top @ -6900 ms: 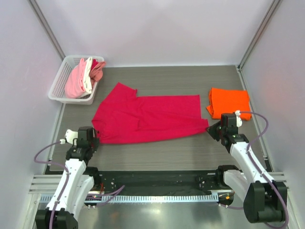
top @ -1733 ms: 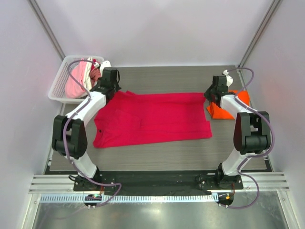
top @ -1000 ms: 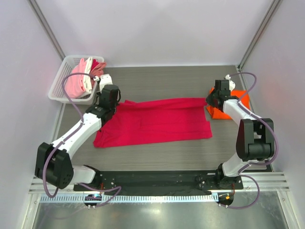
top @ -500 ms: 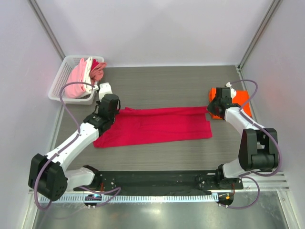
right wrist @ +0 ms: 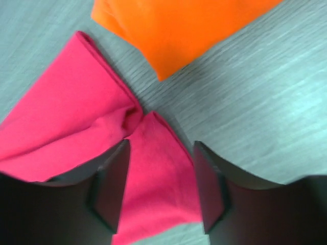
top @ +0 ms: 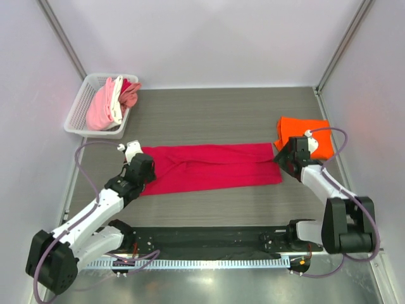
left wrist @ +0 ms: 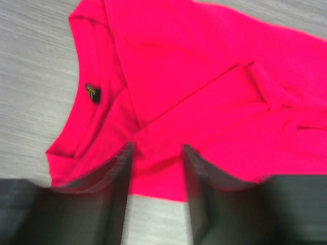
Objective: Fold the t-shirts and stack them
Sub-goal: Fold the tshirt
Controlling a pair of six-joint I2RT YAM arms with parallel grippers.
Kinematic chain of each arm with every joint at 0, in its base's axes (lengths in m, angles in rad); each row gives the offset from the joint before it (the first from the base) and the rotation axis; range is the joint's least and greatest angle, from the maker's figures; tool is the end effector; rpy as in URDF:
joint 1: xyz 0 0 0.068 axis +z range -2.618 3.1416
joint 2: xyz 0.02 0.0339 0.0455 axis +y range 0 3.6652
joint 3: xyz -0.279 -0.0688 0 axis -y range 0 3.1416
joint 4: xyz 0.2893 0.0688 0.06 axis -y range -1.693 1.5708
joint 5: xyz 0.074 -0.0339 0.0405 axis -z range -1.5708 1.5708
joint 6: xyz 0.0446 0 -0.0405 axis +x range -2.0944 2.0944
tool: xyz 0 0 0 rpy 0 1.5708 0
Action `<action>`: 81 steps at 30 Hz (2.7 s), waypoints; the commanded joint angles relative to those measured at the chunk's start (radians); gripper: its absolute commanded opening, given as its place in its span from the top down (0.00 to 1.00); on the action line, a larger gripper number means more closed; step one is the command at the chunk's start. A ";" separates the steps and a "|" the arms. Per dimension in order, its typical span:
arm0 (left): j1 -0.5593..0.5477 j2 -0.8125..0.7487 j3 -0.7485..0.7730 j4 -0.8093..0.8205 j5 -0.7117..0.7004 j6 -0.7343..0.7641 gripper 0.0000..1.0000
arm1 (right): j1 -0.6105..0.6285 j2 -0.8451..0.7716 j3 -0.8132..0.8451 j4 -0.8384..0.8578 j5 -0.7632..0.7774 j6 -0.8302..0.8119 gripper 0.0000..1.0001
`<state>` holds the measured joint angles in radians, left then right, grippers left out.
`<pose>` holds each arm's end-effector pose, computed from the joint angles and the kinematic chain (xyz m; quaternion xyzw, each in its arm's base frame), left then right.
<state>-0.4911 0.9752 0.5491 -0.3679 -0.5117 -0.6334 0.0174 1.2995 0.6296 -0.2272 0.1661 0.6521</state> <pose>0.2139 -0.0896 0.1990 -0.1592 0.8863 0.0028 0.4348 0.2830 -0.0025 0.1575 0.3195 0.8850 0.0343 0.3368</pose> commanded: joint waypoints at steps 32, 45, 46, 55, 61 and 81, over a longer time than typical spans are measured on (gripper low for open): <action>0.321 0.602 0.388 0.004 0.429 -0.152 0.36 | 0.601 0.859 0.797 0.575 -0.815 0.113 0.49; 0.330 0.801 0.577 -0.259 0.283 -0.157 0.35 | 0.653 1.037 0.961 0.523 -0.962 0.115 0.48; 0.332 0.807 0.581 -0.263 0.280 -0.155 0.35 | 0.656 1.040 0.967 0.510 -0.961 0.100 0.48; 0.333 0.844 0.620 -0.304 0.228 -0.112 0.37 | 0.714 1.034 0.992 0.285 -0.922 -0.032 0.49; 0.336 0.870 0.618 -0.287 0.259 -0.094 0.39 | 0.737 0.849 0.784 0.367 -0.999 -0.055 0.51; 0.339 0.778 0.538 -0.204 0.274 -0.086 0.40 | 0.777 0.816 0.814 0.387 -0.840 -0.075 0.48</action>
<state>-0.1612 1.7733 1.1057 -0.5728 -0.2241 -0.7315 0.7689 2.0968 1.3598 0.1131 -0.6994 0.5690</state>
